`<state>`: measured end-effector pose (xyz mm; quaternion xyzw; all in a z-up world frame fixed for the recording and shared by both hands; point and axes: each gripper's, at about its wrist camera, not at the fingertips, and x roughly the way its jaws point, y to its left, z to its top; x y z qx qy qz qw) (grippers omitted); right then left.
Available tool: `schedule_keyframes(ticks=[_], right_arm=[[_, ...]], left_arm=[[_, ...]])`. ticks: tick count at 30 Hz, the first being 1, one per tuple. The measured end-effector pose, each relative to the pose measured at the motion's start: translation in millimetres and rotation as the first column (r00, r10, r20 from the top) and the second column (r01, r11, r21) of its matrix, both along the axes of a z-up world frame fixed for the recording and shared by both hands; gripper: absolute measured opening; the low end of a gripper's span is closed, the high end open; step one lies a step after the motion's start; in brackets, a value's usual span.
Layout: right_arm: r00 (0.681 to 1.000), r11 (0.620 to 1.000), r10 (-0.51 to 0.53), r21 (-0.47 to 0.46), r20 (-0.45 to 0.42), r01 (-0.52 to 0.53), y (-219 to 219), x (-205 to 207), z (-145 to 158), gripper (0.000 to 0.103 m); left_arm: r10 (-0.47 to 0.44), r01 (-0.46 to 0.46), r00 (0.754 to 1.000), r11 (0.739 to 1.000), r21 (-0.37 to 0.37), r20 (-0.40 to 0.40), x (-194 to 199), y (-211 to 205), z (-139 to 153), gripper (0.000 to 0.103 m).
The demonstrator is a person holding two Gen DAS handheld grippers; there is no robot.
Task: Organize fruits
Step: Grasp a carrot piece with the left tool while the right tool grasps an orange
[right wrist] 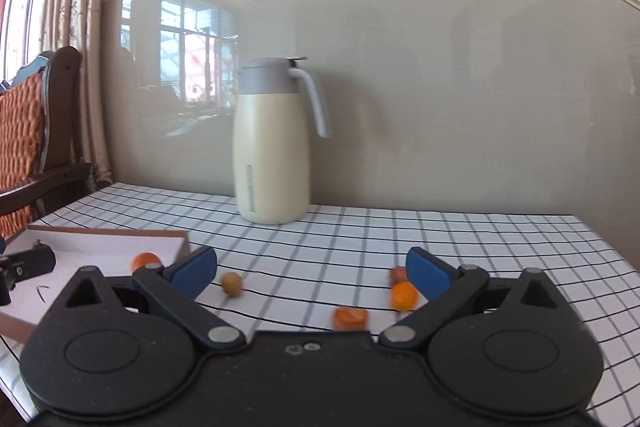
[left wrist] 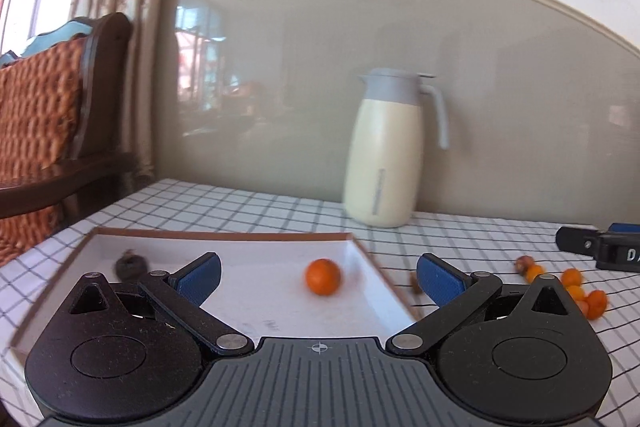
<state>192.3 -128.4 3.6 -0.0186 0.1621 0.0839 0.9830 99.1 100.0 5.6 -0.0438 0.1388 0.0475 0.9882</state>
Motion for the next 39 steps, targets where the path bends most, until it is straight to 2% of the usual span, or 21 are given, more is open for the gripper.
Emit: schedule_keyframes(ticks=[4,9,13,16,21,25,39], right_arm=[[0.998,0.999,-0.031,-0.014,-0.050,0.031,-23.3,1.3,-11.6,0.078],[0.992,0.997,-0.074,-0.043,-0.101,0.070,-45.7,2.7,-25.3,0.071],[0.985,0.993,-0.108,-0.060,-0.132,0.100,-60.4,5.8,-33.3,0.065],[0.983,0.994,-0.101,-0.058,-0.150,0.093,-65.9,6.7,-38.2,0.055],[0.978,0.995,-0.088,-0.065,-0.191,0.077,-66.1,12.5,-48.9,0.046],[0.974,0.995,-0.085,-0.064,-0.210,0.073,-64.9,15.3,-54.6,0.041],[0.968,0.995,-0.079,-0.070,-0.237,0.064,-59.5,24.5,-62.8,0.035]], left_arm=[[-0.057,0.057,0.998,0.998,-0.005,-0.006,6.9,-25.4,-2.3,0.103],[-0.131,0.132,0.991,0.991,0.035,-0.026,16.0,-59.8,-7.9,0.103],[-0.178,0.180,0.982,0.983,0.037,-0.057,24.1,-80.4,-12.4,0.103],[-0.201,0.204,0.977,0.978,0.049,-0.073,26.8,-93.8,-15.9,0.103],[-0.221,0.227,0.972,0.972,0.060,-0.082,32.5,-103.9,-17.4,0.103],[-0.232,0.238,0.968,0.969,0.060,-0.099,37.8,-109.4,-21.6,0.103],[-0.240,0.249,0.963,0.967,0.057,-0.120,51.6,-113.3,-26.9,0.103]])
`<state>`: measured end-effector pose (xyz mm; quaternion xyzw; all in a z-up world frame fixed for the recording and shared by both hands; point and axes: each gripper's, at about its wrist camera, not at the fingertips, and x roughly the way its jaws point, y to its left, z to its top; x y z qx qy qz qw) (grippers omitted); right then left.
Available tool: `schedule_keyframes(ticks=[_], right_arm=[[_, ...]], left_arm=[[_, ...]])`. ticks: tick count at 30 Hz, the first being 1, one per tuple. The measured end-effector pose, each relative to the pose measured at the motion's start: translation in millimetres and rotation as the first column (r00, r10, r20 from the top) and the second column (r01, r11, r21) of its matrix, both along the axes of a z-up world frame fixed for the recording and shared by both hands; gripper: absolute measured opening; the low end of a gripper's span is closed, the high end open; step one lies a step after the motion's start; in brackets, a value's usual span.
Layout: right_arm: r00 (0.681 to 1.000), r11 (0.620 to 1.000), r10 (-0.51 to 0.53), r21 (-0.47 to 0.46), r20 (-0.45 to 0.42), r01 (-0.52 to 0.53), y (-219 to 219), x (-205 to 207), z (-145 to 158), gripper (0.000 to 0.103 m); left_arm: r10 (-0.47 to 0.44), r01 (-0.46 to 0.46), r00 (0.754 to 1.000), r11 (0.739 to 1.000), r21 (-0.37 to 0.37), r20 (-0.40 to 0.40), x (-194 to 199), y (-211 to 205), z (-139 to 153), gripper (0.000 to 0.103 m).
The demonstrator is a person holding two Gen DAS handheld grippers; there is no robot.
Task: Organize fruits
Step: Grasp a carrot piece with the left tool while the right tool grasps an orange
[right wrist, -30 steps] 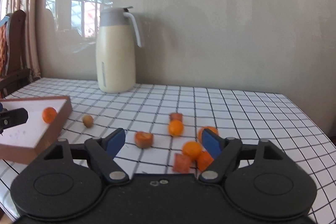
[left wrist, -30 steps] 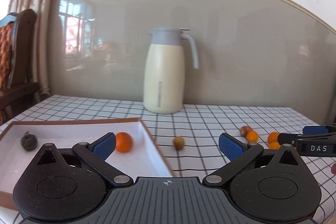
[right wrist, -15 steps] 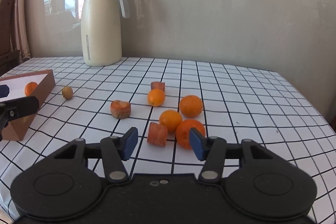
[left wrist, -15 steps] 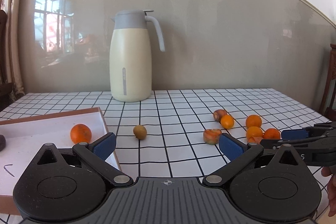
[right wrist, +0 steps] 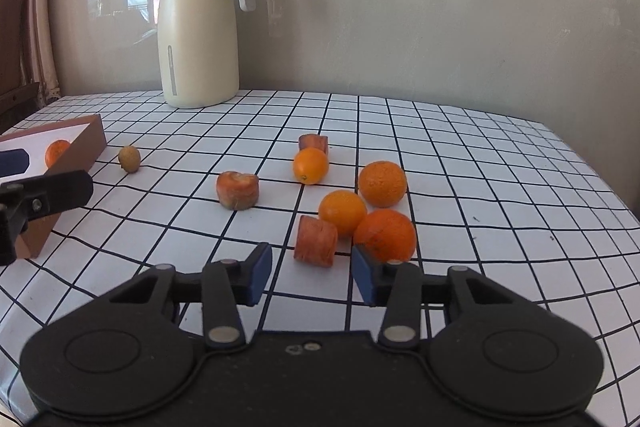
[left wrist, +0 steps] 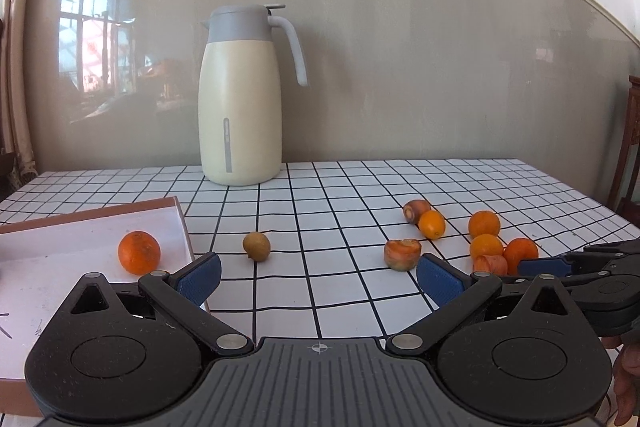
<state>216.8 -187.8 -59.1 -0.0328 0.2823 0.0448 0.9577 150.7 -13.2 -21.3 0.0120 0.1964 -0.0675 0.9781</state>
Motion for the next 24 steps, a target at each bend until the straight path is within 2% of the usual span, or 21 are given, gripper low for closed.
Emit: schedule_keyframes(ticks=[9,18,24], right_arm=[[0.995,0.997,-0.078,-0.020,0.058,0.079,-19.9,-7.2,9.8,0.033],[0.994,0.994,-0.103,-0.024,0.020,0.104,-34.3,6.7,-0.2,0.031],[0.998,0.998,-0.067,-0.015,0.000,0.067,-32.9,20.4,-1.9,0.032]], left_arm=[[-0.024,0.024,1.000,1.000,-0.012,-0.014,6.3,-6.2,-2.3,0.103],[-0.051,0.051,0.998,0.999,-0.011,-0.034,15.6,-26.8,-9.4,0.103],[-0.064,0.062,0.996,0.998,-0.029,-0.063,28.9,-41.6,-13.5,0.103]])
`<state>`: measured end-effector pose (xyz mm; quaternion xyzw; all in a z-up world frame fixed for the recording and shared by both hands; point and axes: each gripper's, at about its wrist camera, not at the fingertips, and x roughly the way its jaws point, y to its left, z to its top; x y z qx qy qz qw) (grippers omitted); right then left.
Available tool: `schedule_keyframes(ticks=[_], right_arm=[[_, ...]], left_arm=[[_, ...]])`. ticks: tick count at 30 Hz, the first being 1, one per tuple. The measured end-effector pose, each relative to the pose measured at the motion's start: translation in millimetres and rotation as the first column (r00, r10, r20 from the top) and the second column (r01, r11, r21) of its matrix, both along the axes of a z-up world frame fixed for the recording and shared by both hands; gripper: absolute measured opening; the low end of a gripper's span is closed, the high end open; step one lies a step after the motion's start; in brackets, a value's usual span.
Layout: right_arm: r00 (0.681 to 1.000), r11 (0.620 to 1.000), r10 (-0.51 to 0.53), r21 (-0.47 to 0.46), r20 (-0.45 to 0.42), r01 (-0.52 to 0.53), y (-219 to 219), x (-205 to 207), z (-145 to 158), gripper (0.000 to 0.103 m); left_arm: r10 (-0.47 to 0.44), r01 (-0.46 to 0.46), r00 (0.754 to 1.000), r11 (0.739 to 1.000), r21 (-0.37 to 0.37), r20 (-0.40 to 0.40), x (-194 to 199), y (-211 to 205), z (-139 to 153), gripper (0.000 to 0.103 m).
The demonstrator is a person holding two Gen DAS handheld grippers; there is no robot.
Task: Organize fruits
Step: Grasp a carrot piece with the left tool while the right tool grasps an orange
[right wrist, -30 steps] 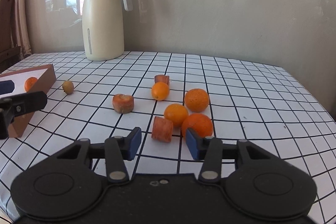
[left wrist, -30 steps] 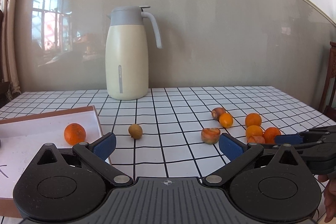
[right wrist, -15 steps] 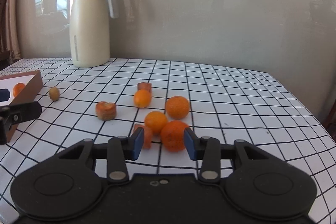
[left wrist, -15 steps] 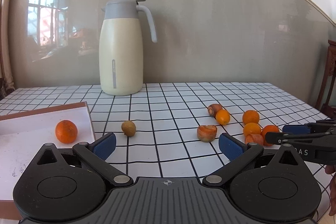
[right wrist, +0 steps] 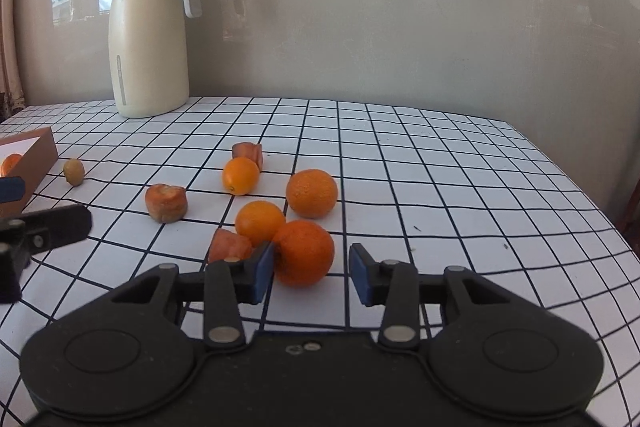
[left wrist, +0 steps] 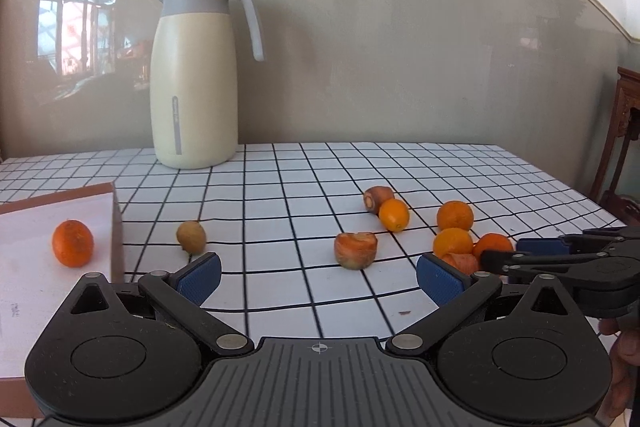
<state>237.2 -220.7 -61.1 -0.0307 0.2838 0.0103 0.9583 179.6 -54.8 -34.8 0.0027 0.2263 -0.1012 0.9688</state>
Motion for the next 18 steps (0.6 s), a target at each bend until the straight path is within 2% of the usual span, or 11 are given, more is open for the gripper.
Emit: schedule_keyframes(ticks=[7,12,18], right_arm=[[0.998,0.999,0.043,0.031,-0.039,-0.042,-4.9,11.6,-3.9,0.026],[0.999,1.000,-0.007,0.025,-0.033,0.008,-29.3,3.9,-2.8,0.026],[0.999,0.999,-0.037,0.036,-0.025,0.038,-51.9,-5.3,-2.8,0.026]], left_arm=[[-0.026,0.026,1.000,1.000,0.012,-0.012,6.6,-14.0,-1.8,0.103],[-0.050,0.050,0.998,0.999,-0.004,-0.038,14.7,-27.3,-7.3,0.103],[-0.111,0.115,0.993,0.990,0.085,-0.050,18.3,-66.1,-15.7,0.103]])
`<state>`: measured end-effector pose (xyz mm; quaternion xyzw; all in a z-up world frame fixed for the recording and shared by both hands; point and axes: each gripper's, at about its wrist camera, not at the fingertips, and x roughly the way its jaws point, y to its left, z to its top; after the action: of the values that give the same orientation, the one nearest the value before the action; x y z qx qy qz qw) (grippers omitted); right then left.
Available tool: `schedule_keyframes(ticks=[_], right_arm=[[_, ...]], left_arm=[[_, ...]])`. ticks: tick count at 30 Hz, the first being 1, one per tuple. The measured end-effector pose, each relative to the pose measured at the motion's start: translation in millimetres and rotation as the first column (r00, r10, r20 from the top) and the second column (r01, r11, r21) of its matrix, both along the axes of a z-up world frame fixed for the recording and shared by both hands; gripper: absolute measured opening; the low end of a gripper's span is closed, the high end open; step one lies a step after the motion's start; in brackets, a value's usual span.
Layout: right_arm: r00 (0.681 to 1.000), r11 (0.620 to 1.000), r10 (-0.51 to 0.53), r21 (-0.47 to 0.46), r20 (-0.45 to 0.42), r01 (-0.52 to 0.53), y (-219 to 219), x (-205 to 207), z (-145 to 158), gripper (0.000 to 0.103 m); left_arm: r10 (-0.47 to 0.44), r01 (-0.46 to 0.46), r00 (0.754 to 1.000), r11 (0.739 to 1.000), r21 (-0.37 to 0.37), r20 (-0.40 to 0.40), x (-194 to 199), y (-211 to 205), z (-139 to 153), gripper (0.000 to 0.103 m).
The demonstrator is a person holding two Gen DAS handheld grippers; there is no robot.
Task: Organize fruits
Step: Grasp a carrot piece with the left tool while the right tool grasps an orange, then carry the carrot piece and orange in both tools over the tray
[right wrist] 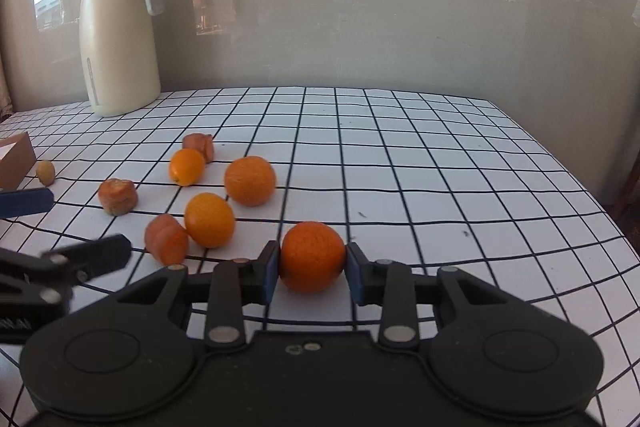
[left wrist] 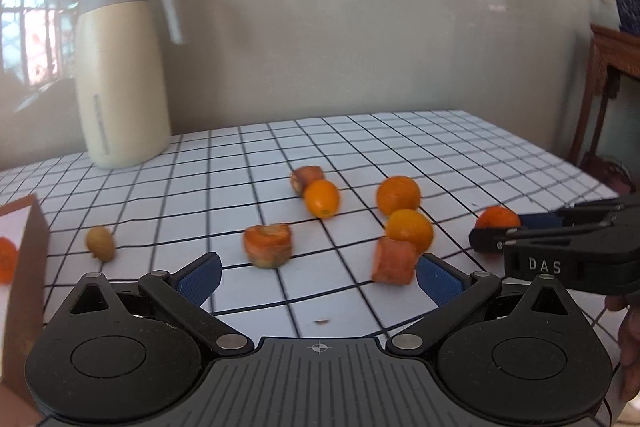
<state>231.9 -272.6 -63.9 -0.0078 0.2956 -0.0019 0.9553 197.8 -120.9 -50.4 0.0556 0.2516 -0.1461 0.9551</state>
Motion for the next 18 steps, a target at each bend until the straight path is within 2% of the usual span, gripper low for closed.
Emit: schedule_keyframes(ticks=[3,5,9,13,15,18], right_arm=[[1.000,1.000,0.001,0.006,0.001,-0.001,-6.8,-0.8,0.0,0.026],[1.000,1.000,-0.008,0.006,0.002,0.008,-12.2,-2.0,0.4,0.026],[1.000,1.000,-0.009,0.028,0.003,0.009,-20.8,-4.5,0.2,0.026],[1.000,0.999,-0.007,0.040,0.002,0.007,-26.6,-7.1,0.1,0.027],[1.000,0.999,-0.007,0.050,-0.001,0.007,-28.2,-7.9,0.4,0.027],[1.000,0.998,-0.007,0.056,-0.002,0.007,-27.0,-7.9,0.8,0.025]], left_arm=[[-0.037,0.037,0.999,0.998,0.047,-0.007,3.4,-19.1,-1.5,0.103],[-0.053,0.054,0.998,0.997,0.053,-0.030,7.1,-28.1,-2.2,0.102],[-0.075,0.080,0.992,0.995,0.051,-0.097,17.4,-45.6,-5.8,0.078],[-0.077,0.083,0.991,0.995,0.049,-0.106,22.6,-57.5,-6.8,0.062],[-0.074,0.077,0.992,0.997,0.026,-0.106,24.3,-58.0,-6.2,0.025],[-0.075,0.078,0.992,0.997,0.022,-0.103,23.4,-59.1,-6.1,0.025]])
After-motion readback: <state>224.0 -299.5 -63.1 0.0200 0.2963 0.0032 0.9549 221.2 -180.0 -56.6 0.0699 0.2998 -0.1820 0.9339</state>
